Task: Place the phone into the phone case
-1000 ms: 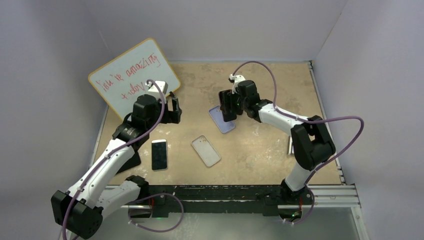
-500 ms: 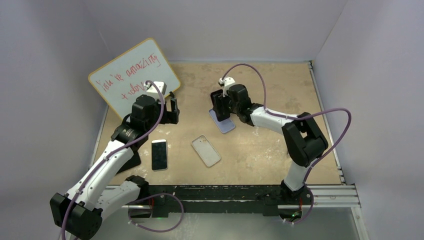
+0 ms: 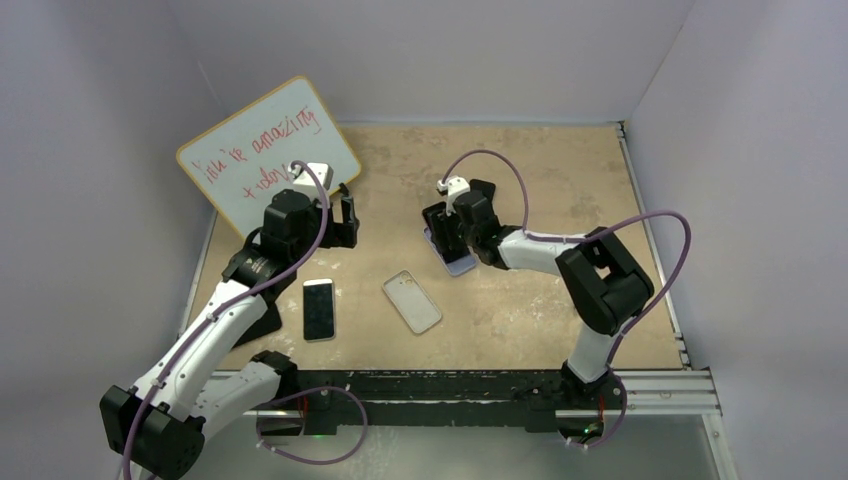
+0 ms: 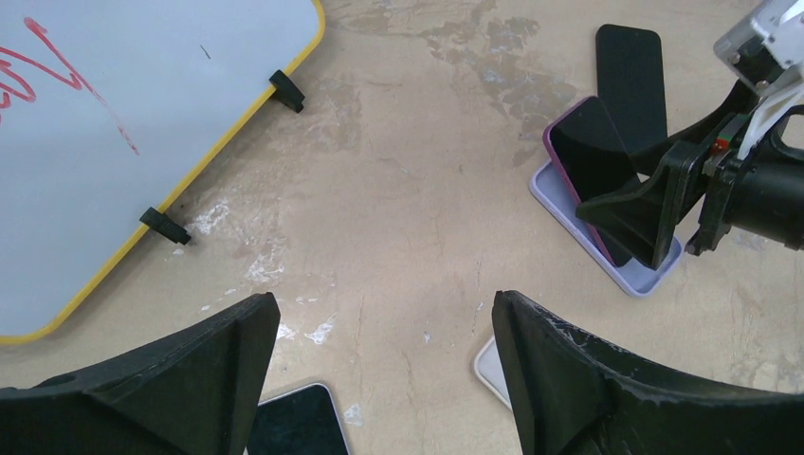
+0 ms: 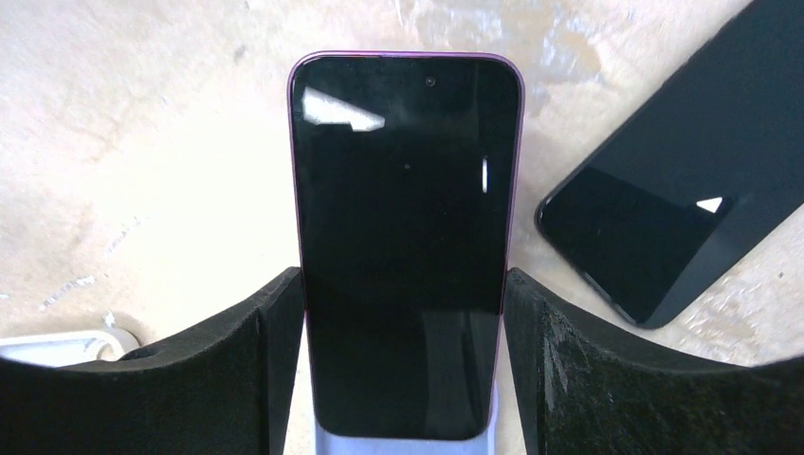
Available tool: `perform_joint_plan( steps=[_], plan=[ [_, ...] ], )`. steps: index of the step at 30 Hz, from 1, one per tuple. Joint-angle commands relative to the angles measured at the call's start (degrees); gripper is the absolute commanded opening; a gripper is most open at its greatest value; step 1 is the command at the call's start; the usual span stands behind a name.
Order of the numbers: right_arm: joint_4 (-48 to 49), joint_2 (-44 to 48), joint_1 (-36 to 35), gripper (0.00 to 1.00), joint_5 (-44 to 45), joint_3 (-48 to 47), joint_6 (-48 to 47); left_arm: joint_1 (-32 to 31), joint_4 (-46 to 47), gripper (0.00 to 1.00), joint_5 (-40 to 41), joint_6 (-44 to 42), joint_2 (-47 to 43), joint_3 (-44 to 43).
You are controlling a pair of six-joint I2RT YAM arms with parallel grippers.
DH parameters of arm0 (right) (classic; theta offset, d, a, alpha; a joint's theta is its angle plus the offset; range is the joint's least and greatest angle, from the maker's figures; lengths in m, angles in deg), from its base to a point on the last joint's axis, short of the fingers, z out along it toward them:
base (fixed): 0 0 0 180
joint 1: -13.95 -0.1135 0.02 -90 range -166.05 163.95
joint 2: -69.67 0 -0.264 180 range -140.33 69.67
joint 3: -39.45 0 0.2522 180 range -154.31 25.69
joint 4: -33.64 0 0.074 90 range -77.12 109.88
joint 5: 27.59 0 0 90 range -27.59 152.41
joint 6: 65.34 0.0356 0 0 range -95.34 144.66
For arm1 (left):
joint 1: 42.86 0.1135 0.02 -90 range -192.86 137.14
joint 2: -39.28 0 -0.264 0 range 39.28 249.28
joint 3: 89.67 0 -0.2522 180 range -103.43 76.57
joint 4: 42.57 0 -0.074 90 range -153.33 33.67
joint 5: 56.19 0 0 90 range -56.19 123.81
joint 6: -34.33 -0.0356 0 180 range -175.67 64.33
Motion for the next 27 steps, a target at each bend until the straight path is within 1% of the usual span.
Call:
perform_joint_plan(
  steps=[1,7,10,13,17,19,22,27],
  plan=[
    [0.15,3.06,-1.07,0.34,2.48,1.76,0.97,-0.11,1.08,0.87,0.15,-0.14,-0.08,0.26],
    [-3.1,5.82,-2.56,0.34,5.52,3.51,4.17,-0.11,1.27,0.87,0.01,0.04,-0.07,0.44],
    [-6.24,6.65,-2.94,0.34,7.72,3.42,6.17,-0.11,1.35,0.87,-0.41,0.13,0.16,0.47],
    [-8.75,8.28,-3.08,0.4,8.26,4.25,8.16,-0.11,1.33,0.87,-1.07,0.43,0.6,0.54],
    [-9.73,9.94,-3.09,0.46,7.97,6.31,10.28,-0.11,1.71,0.87,-2.15,0.89,1.18,0.55],
    [-10.07,10.51,-3.12,0.54,7.48,7.15,10.74,-0.11,2.17,0.87,-2.95,1.36,1.68,0.59],
    [-11.2,11.66,-3.16,0.63,6.84,7.41,11.35,-0.11,2.72,0.87,-5.04,2.72,2.98,0.27],
    [-13.5,14.69,-3.12,0.68,6.09,7.57,12.48,-0.11,4.88,0.86,-9.46,7.99,5.98,-0.12]
  ],
)
